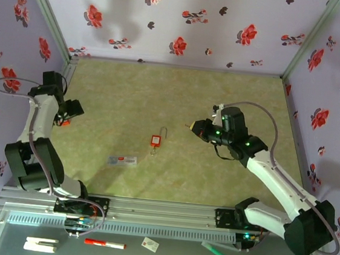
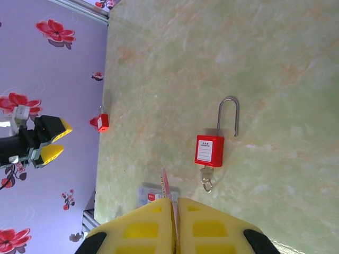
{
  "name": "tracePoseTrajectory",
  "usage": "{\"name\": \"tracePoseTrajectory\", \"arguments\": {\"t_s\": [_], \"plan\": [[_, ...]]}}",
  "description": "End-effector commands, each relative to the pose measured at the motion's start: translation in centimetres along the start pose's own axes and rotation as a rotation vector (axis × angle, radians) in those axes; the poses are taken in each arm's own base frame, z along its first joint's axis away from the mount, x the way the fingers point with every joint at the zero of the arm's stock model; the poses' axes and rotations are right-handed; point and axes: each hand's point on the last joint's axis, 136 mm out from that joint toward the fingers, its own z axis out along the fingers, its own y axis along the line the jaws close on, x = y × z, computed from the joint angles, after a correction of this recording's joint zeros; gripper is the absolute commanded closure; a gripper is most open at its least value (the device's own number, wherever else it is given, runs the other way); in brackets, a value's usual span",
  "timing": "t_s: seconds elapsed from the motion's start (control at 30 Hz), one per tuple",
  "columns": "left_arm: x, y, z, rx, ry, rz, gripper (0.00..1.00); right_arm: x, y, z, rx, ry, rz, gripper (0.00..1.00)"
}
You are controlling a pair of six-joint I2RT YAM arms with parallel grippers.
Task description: Unlock with the key
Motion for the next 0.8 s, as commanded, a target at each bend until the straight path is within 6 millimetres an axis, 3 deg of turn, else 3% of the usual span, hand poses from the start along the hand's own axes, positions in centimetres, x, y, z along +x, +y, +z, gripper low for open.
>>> {"name": "tracePoseTrajectory", "arguments": {"t_s": [0.0, 0.17, 0.43, 0.77], "plan": [[-2.1, 0.6, 0.8, 0.019, -0.035, 0.061, 0.12, -0.2, 0.7, 0.1, -0.049, 0.014, -0.021, 1.0], [-3.1, 1.8, 3.4, 0.035, -0.021, 0.05, 0.16, -0.4, 0.1, 0.5, -0.046, 0.023, -0.007, 1.0], [-3.7, 1.1, 7.3, 0.079, 0.034, 0.091, 0.28, -0.8, -0.5, 1.3, -0.047, 0.034, 0.013, 1.0], [-4.9, 1.0, 10.4, 0.081, 0.062, 0.115, 0.33, -1.2, -0.8, 2.7, -0.054, 0.061, 0.036, 1.0]]}}
